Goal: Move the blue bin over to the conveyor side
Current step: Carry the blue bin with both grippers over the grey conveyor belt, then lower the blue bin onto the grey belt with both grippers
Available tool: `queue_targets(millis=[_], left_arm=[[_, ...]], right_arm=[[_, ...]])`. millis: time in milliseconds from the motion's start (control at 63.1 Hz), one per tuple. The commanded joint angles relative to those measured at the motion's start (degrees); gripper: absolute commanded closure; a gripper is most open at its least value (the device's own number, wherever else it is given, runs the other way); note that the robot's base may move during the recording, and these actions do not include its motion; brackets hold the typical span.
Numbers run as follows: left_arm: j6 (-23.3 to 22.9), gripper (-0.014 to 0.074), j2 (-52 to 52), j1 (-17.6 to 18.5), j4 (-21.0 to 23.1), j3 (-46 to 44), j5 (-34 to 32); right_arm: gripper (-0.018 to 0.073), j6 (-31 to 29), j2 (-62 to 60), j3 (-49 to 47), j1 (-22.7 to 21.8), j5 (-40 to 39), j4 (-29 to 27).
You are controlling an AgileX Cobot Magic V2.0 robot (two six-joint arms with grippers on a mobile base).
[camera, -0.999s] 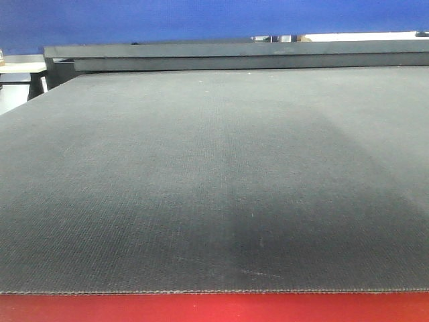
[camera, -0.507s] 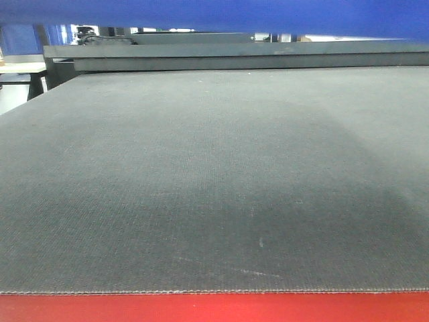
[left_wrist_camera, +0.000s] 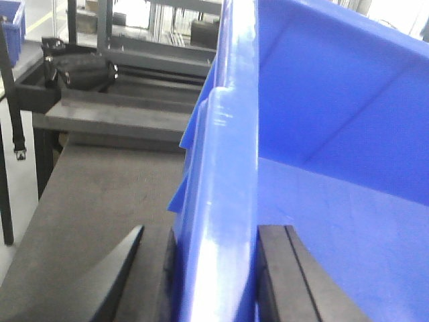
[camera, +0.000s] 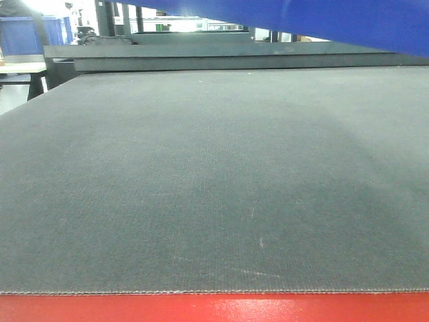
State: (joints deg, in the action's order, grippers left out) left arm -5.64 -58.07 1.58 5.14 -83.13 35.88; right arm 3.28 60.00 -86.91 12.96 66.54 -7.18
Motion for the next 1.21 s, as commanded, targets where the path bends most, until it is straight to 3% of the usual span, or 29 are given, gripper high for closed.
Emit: queue_targets(millis=[0,333,729,967,1189], left_arm=[[-1.0,0.0613,1.1,-0.6,-2.9,-1.6,-12.3],[-1.0,0.0613,0.2,-0.6,-2.8,-1.2,2.6],[-1.0,0.0613,-10.0,-0.6,0.7,7.3,1.1],[-0.6,0.0613,-18.4,-0.6,0.7,8.5,-2.9],[-0.6,0.0613,-25.5,-0.6,0.7,8.5,-1.5]], right_arm=[[0.0648,-1.7,-1.1,-1.1,-0.2,-2.4,3.6],[0.0648,-1.7,3.0,-1.0,-0.2,-7.6,4.7],[0.0648,-1.7,14.5,-0.6,-1.5,-14.9,8.6],[0.0648,-1.7,17.4,7.3,-3.3,-25.6,8.1],[0.0648,-1.7,19.3,14.9,-3.3,-36.8,8.1]])
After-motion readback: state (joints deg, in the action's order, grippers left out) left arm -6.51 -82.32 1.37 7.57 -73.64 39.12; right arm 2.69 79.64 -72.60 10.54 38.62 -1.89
